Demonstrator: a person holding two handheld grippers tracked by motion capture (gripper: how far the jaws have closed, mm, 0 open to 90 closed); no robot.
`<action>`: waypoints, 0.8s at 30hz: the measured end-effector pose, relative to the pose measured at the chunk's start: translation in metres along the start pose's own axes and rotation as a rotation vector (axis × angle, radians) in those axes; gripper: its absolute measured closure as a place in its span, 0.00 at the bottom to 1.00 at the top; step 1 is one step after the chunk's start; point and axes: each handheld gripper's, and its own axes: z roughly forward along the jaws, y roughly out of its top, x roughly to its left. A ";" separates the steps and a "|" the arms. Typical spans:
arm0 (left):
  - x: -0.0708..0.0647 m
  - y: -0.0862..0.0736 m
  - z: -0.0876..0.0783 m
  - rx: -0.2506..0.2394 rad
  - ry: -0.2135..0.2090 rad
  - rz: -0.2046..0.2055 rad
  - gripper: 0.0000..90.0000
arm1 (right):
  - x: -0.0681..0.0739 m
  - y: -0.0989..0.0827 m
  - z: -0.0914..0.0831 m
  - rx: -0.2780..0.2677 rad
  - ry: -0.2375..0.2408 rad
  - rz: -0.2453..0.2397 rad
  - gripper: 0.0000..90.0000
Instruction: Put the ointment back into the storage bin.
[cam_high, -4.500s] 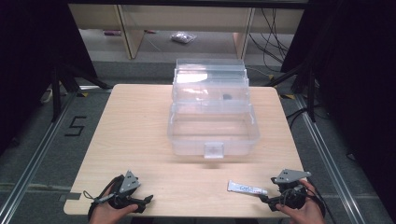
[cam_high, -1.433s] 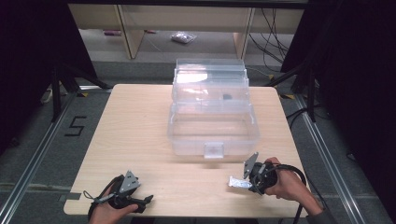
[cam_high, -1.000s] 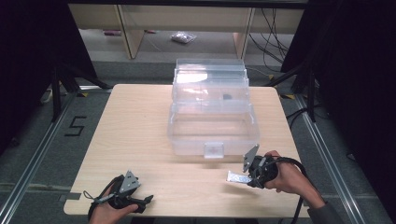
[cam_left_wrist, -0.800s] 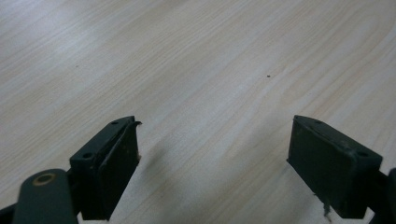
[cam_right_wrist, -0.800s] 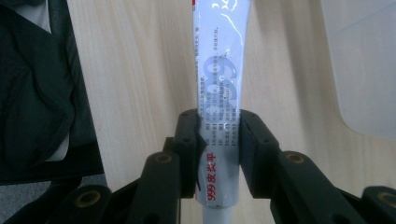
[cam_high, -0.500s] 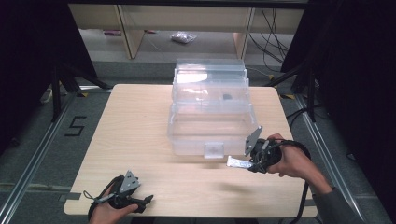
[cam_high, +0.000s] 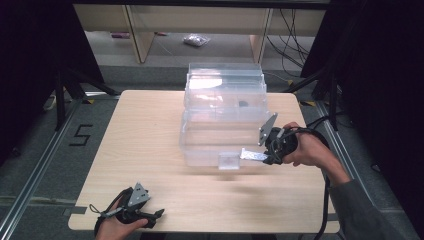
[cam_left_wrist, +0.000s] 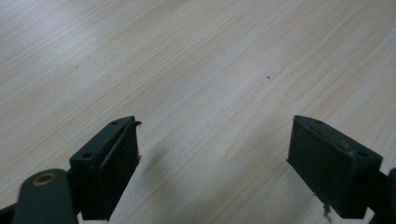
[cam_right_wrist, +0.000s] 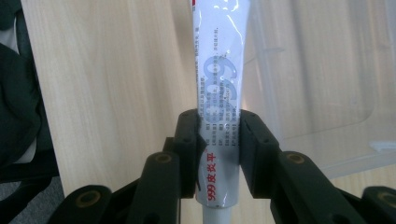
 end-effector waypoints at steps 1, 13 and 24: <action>-0.001 0.000 0.000 -0.001 0.002 -0.008 0.18 | -0.002 0.001 0.000 -0.005 0.010 0.009 0.79; 0.000 0.000 0.000 0.002 0.002 0.003 0.18 | -0.038 0.012 0.007 0.014 0.016 0.000 0.79; 0.000 0.000 0.000 0.002 -0.001 0.003 0.18 | -0.061 0.015 0.021 0.023 0.023 0.016 0.79</action>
